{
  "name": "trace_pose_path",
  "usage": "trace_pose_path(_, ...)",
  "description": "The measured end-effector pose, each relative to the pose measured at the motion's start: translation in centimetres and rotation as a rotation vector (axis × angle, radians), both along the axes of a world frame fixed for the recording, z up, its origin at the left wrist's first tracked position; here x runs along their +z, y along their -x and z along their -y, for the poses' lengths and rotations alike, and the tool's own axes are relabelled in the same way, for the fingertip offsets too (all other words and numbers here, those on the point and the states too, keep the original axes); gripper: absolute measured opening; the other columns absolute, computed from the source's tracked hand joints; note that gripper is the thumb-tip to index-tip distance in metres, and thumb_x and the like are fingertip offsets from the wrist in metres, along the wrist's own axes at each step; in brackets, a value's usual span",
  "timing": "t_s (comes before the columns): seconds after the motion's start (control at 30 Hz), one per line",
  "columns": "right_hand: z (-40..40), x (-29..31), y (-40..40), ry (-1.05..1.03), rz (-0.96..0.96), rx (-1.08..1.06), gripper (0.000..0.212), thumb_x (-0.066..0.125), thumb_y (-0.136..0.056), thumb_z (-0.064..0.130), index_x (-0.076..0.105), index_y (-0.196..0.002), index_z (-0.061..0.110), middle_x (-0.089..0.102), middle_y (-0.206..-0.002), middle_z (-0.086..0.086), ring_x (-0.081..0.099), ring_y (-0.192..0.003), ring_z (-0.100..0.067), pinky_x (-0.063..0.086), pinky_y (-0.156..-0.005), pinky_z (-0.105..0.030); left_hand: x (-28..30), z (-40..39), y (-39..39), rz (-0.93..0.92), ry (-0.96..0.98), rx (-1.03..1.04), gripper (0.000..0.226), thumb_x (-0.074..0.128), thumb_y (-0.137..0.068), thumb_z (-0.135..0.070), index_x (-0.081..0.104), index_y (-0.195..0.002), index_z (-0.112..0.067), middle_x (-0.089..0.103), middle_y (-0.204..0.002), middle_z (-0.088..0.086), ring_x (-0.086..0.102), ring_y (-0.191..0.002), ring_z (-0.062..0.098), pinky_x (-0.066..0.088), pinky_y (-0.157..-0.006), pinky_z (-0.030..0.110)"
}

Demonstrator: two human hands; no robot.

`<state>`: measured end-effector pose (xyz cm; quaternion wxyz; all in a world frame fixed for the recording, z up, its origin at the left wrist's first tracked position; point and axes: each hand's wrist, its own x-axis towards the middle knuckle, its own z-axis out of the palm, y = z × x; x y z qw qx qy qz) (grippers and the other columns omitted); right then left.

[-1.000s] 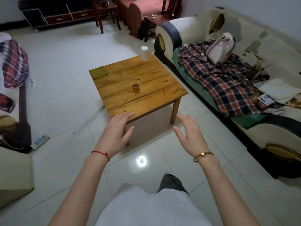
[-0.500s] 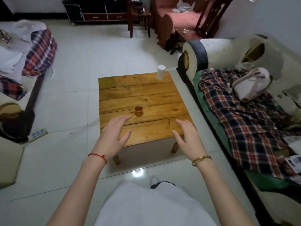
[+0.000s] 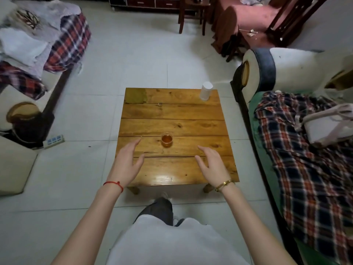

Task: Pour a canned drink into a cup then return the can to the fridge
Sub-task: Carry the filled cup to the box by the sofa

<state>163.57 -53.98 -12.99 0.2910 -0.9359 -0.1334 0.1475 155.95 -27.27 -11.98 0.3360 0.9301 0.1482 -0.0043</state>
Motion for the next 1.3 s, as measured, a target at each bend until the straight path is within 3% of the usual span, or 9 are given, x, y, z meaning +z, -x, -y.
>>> trace_pose_path(0.47,-5.1,-6.0,-12.7,-0.057,-0.224,-0.233,0.035,0.041,-0.101,0.016,0.054,-0.133,0.009,0.059,-0.131,-0.01,0.055,-0.12,-0.024,0.044,-0.103,-0.034,-6.3,-4.0,-13.9,-0.176,0.103,-0.066,0.068,0.066,-0.089,-0.02,0.033,-0.149,-0.013,0.041,-0.15,0.008,0.039,-0.137,0.023,0.034,-0.114,0.037)
trace_pose_path(0.57,-6.3,-8.3,-15.4,-0.084,-0.294,-0.3,0.032,0.043,-0.1,0.015,0.058,-0.128,0.009,0.066,-0.119,-0.011,0.061,-0.103,-0.025,0.048,-0.09,-0.033,-9.0,-3.9,-16.1,-0.224,0.135,-0.072,0.071,0.069,-0.087,-0.021,0.034,-0.148,-0.014,0.042,-0.149,0.008,0.041,-0.136,0.024,0.035,-0.113,0.041)
trace_pose_path(0.7,-8.0,-13.4,-17.8,-0.146,-0.476,-0.415,0.031,0.039,-0.099,0.012,0.063,-0.119,0.009,0.068,-0.11,-0.007,0.057,-0.079,-0.016,0.046,-0.064,-0.019,-14.1,-3.0,-18.3,-0.277,0.167,-0.048,0.079,0.076,-0.081,-0.022,0.034,-0.148,-0.016,0.044,-0.148,0.007,0.044,-0.133,0.025,0.038,-0.111,0.042)
trace_pose_path(0.8,-8.9,-17.8,-18.5,-0.148,-0.563,-0.422,0.031,0.037,-0.099,0.011,0.064,-0.117,0.009,0.065,-0.104,-0.003,0.055,-0.089,-0.016,0.045,-0.072,-0.021,-18.5,-2.2,-19.4,-0.338,0.178,-0.019,0.086,0.078,-0.078,-0.023,0.031,-0.149,-0.015,0.041,-0.148,0.006,0.043,-0.133,0.024,0.038,-0.111,0.04)
trace_pose_path(0.9,-9.7,-21.5,-19.0,-0.132,-0.655,-0.421,0.032,0.037,-0.099,0.011,0.063,-0.118,0.004,0.065,-0.106,-0.007,0.057,-0.094,-0.02,0.044,-0.064,-0.011,-22.8,-1.8,-20.0,-0.372,0.184,0.006,0.093,0.082,-0.074,-0.023,0.029,-0.15,-0.013,0.038,-0.15,0.007,0.039,-0.136,0.024,0.034,-0.114,0.039)
trace_pose_path(1.0,-10.4,-25.3,-19.7,-0.134,-0.655,-0.409,0.032,0.04,-0.099,0.015,0.067,-0.11,0.004,0.068,-0.108,-0.011,0.06,-0.105,-0.027,0.047,-0.085,-0.031,-26.9,-1.7,-20.7,-0.37,0.18,0.032,0.098,0.084,-0.069,-0.026,0.03,-0.149,-0.011,0.038,-0.15,0.007,0.035,-0.138,0.024,0.028,-0.115,0.034)
trace_pose_path(1.1,-11.2,-28.7,-20.5,-0.143,-0.7,-0.41,0.032,0.038,-0.1,0.016,0.064,-0.117,0.006,0.063,-0.108,-0.004,0.058,-0.105,-0.022,0.044,-0.092,-0.03,-30.5,-1.6,-21.4,-0.334,0.184,0.045,0.098,0.086,-0.064,-0.028,0.035,-0.146,-0.011,0.043,-0.146,0.006,0.039,-0.135,0.022,0.03,-0.113,0.031)
trace_pose_path(1.17,-11.7,-31.2,-20.7,-0.169,-0.707,-0.425,0.032,0.039,-0.099,0.018,0.064,-0.118,0.011,0.066,-0.115,-0.005,0.061,-0.107,-0.023,0.048,-0.098,-0.04,-32.1,-1.3,-21.7,-0.291,0.204,0.039,0.095,0.088,-0.062,-0.026,0.039,-0.143,-0.012,0.046,-0.142,0.005,0.042,-0.132,0.021,0.032,-0.113,0.031)
trace_pose_path(1.3,-12.2,-36.0,-20.8,-0.214,-0.676,-0.437,0.027,0.041,-0.097,0.018,0.068,-0.096,0.027,0.07,-0.111,-0.011,0.065,-0.104,-0.03,0.051,-0.092,-0.053,-33.7,-0.7,-22.4,-0.191,0.242,0.026,0.081,0.088,-0.063,-0.022,0.047,-0.132,-0.019,0.054,-0.131,-0.003,0.05,-0.122,0.013,0.038,-0.105,0.024)
